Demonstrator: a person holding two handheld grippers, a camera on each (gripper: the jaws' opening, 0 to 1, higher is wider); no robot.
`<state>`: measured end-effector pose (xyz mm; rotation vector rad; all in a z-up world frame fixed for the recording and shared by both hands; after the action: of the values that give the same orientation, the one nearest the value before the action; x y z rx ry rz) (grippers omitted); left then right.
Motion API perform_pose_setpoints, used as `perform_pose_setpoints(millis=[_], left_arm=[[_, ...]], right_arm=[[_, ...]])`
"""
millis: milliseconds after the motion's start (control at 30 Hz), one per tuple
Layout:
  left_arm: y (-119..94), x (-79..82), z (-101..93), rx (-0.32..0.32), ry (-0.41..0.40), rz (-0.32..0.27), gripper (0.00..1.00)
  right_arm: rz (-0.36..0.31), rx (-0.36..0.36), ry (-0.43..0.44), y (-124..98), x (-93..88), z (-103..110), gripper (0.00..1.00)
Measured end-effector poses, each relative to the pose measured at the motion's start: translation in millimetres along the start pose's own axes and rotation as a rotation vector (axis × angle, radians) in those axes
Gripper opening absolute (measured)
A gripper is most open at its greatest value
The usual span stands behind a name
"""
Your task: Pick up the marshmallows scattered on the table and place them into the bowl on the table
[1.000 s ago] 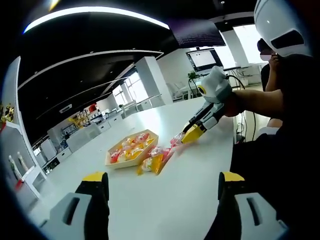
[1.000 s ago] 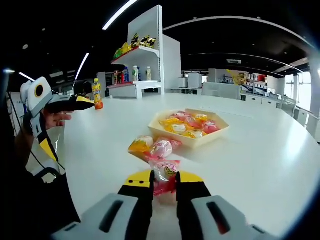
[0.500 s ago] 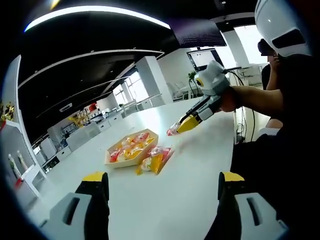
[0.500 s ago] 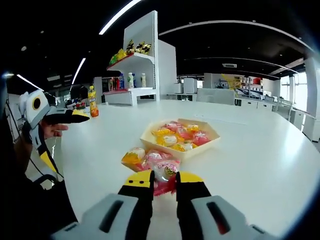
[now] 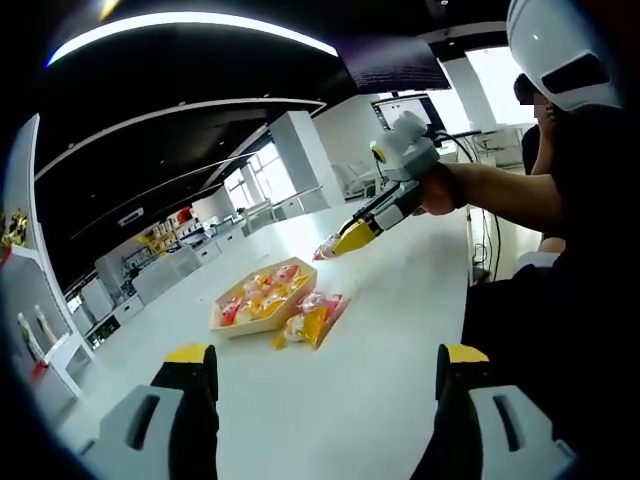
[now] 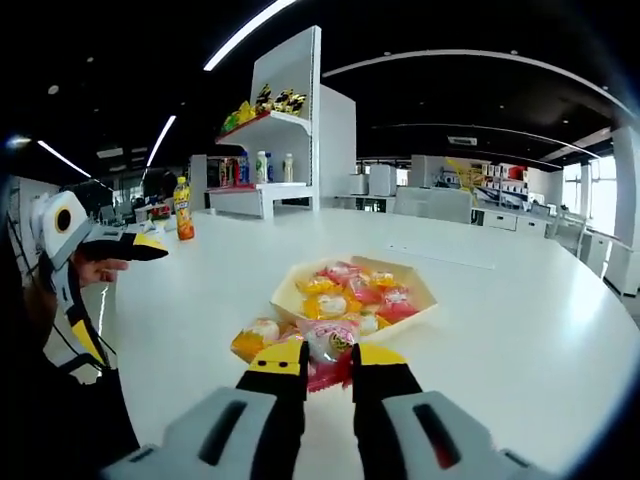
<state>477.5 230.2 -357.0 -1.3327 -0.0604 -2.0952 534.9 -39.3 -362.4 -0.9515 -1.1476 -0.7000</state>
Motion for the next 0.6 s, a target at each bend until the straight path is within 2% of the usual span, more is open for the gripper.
perform_pose_setpoints(millis=[300,500,600], left_arm=[[2.4,-1.0,0.3,-0.006,0.005,0.006,0.89],[3.3,-6.5,3.5,0.002,-0.004,0.024,0.89],[3.6,-7.5,4.8,0.004,-0.005,0.027,0.89]], right_arm=[[-0.004,0.023,-0.028,20.6,14.1,-2.5,0.15],[-0.005,0.008,-0.029,41.5,20.4,-13.3,0.15],[0.005,-0.013,-0.059,50.9,21.8,-16.9,0.15]])
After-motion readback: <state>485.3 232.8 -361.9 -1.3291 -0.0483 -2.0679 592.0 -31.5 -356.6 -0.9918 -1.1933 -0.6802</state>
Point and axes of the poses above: the point that each gripper's makers call its tool centre point, and the gripper's own axes: y roughly forward along the fingers, z roughly to its left, x roughly out of its top, the point moved 9 cm from there along -y, roughly backward along the fingers, and after that the axes turned 8 degrees about y, right-handed, at the moved point
